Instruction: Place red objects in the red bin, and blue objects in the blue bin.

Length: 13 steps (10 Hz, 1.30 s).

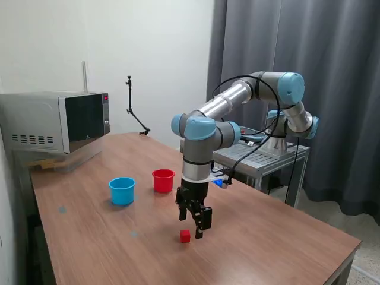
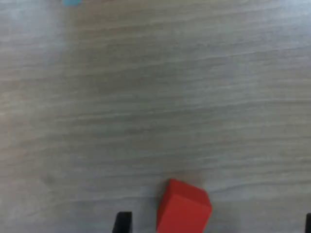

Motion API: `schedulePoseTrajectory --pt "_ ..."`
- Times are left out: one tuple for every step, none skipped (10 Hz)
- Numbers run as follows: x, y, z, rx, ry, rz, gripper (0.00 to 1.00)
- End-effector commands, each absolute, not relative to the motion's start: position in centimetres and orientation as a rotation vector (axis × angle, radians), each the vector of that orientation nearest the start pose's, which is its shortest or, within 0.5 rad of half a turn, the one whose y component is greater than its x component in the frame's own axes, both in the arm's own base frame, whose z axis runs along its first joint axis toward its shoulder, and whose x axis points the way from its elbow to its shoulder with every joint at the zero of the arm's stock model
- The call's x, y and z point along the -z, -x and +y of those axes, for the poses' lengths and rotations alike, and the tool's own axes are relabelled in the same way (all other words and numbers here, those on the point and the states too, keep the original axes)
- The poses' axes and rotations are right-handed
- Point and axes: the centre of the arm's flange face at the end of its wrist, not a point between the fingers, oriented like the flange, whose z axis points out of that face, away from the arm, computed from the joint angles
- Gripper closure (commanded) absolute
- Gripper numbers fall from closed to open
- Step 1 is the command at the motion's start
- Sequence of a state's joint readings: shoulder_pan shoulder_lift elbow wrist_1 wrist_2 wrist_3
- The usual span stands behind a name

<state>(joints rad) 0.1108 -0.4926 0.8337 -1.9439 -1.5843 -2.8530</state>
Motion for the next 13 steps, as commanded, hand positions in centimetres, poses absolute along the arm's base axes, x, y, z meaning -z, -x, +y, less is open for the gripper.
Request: schedulePoseTrajectory --pt "-12.6 82.4 -22.5 -0.036 1.986 2.436 0.00" --pt "-11.3 82.3 -22.5 -0.021 1.961 2.434 0.00" --pt "-10.5 82.2 -22.3 -0.012 1.951 2.430 0.00" --pt "-10.3 82.2 -22.2 -0.012 1.947 2.429 0.00" --pt "-10.2 82.2 -22.1 -0.012 1.944 2.432 0.00" --pt "-10.1 82.3 -21.9 -0.011 1.943 2.435 0.00" --pt "-10.1 82.3 -21.8 -0.013 1.943 2.439 0.00" --pt "-10.2 82.4 -21.7 -0.017 1.945 2.442 0.00" --pt "-10.3 82.6 -21.6 -0.024 1.947 2.448 0.00" --pt "-10.5 82.7 -21.5 -0.033 1.951 2.457 0.00" --pt "-10.6 82.8 -21.5 -0.037 1.953 2.460 0.00" --pt "-10.7 83.0 -21.1 -0.041 1.950 2.467 0.00" --pt "-10.7 83.0 -21.0 -0.041 1.948 2.469 0.00"
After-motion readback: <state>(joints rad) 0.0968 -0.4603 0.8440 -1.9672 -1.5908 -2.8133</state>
